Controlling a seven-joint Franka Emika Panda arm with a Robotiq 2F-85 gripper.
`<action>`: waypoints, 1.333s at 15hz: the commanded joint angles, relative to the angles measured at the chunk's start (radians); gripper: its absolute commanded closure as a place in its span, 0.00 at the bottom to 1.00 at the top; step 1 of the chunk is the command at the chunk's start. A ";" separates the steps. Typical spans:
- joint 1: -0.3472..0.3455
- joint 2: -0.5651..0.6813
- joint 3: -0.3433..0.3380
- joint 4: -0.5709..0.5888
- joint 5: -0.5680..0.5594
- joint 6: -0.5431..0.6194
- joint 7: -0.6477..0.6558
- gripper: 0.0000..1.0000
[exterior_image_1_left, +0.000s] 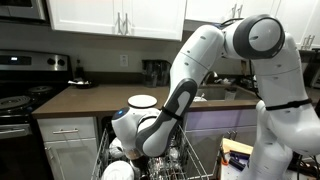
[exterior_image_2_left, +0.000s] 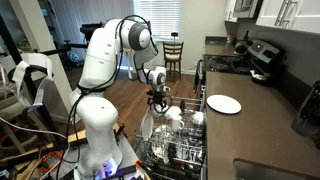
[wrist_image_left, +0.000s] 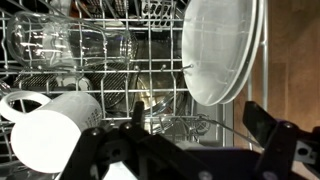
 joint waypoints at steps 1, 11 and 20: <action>0.001 0.028 0.000 0.008 0.003 0.017 -0.007 0.00; 0.002 0.103 -0.007 0.025 0.004 0.045 -0.009 0.00; -0.001 0.118 -0.023 0.054 0.003 -0.008 -0.010 0.00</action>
